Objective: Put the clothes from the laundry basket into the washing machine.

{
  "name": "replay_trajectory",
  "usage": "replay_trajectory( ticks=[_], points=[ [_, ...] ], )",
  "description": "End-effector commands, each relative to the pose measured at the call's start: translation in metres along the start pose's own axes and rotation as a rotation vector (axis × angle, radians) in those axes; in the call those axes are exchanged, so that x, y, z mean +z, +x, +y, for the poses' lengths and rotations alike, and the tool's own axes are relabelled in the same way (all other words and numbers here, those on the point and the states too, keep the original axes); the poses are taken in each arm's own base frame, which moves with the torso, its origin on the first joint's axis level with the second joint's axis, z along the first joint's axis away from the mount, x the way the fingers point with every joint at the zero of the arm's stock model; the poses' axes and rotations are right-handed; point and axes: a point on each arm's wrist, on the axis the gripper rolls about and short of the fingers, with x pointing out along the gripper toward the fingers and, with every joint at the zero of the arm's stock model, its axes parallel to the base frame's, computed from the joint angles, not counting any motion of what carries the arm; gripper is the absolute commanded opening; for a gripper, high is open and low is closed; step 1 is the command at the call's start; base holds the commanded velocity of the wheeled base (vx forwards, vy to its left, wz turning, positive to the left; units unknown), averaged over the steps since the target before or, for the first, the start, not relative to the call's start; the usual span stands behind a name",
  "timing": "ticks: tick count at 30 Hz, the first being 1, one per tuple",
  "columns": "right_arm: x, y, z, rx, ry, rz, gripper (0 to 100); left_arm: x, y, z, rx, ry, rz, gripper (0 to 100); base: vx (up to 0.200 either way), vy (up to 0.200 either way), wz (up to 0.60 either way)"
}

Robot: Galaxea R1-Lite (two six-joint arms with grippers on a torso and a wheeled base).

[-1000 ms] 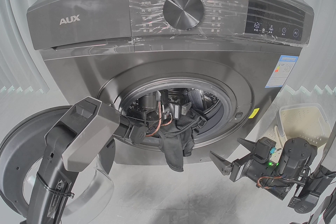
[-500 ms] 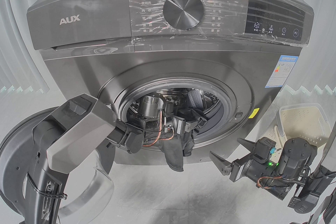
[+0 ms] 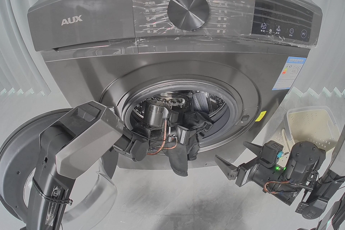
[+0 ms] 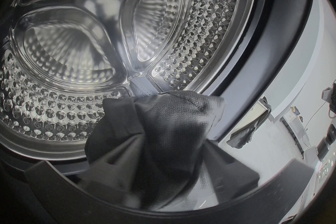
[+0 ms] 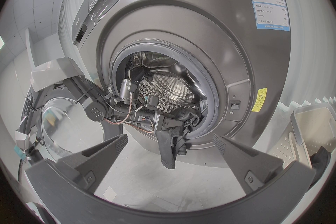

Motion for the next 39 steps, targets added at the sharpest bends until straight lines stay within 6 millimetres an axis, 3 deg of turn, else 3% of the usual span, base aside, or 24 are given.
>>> replay_trajectory(
  ticks=[1, 6, 7, 9, 10, 16, 24, 25, 32, 39],
  points=[
    [0.0, 0.001, 0.0, 0.0, 0.0, 0.0, 100, -0.005, 0.003, 0.003, 0.004, -0.003, 0.007, 0, 0.0, 0.0, 0.0],
    [0.0, 0.001, 0.0, 0.0, 0.0, 0.0, 100, 0.005, 0.003, 0.004, 0.008, -0.001, -0.034, 0, 0.0, 0.0, 0.0],
    [0.0, 0.0, 0.0, 0.001, 0.0, 0.0, 100, 0.021, 0.005, 0.006, 0.018, 0.001, -0.097, 0, 0.0, 0.0, 0.0],
    [0.0, 0.0, 0.0, -0.002, 0.0, 0.0, 100, 0.031, 0.006, 0.009, 0.036, -0.001, -0.133, 0, 0.0, 0.0, 0.0],
    [0.0, 0.0, 0.0, 0.0, 0.0, -0.002, 100, 0.045, 0.006, 0.021, 0.086, -0.008, -0.186, 0, 0.0, 0.0, 0.0],
    [0.0, 0.001, 0.0, -0.001, 0.0, -0.002, 100, 0.069, 0.014, 0.046, 0.223, -0.01, -0.32, 0, 0.0, 0.0, 0.0],
    [-0.002, 0.002, 0.0, -0.003, 0.0, 0.007, 100, 0.061, 0.017, 0.051, 0.229, -0.017, -0.297, 0, 0.0, 0.0, 0.0],
    [-0.002, 0.002, 0.0, -0.003, 0.0, 0.007, 100, 0.06, 0.017, 0.051, 0.226, -0.017, -0.294, 100, 0.0, 0.0, 0.0],
    [-0.002, 0.001, 0.0, -0.003, -0.001, 0.01, 100, 0.053, 0.012, 0.049, 0.224, -0.021, -0.247, 100, 0.0, 0.0, 0.0],
    [-0.002, 0.001, 0.0, -0.002, -0.001, 0.009, 100, 0.034, -0.02, 0.018, 0.034, -0.025, -0.08, 100, 0.0, 0.0, 0.0]
  ],
)
